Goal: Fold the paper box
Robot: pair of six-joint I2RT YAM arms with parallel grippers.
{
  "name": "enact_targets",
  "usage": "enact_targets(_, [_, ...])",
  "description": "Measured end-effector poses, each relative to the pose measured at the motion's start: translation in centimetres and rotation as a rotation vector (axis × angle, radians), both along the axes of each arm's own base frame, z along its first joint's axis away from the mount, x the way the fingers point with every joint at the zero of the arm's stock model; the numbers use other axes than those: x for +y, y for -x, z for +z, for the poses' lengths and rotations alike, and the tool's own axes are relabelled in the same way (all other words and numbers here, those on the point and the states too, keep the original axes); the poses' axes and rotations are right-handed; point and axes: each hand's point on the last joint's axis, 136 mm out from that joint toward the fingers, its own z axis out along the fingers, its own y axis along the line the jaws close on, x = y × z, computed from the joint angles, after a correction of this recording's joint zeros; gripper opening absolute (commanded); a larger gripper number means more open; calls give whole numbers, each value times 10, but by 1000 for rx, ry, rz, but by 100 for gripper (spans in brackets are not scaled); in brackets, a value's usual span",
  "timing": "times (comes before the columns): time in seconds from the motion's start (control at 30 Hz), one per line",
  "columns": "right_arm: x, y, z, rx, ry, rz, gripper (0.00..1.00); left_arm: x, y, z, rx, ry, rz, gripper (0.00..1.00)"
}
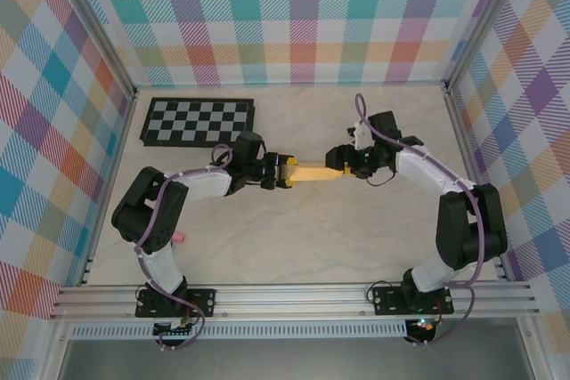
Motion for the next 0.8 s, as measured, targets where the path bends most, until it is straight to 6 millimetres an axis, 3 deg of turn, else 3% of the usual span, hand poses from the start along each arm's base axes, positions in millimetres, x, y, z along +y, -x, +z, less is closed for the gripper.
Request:
enact_targets(0.53, [1, -2, -13, -69, -43, -34, 61, 0, 0, -1, -13, -10, -6, 36])
enact_targets(0.8, [-6, -1, -13, -135, -27, -80, 69, -3, 1, 1, -22, -22, -19, 35])
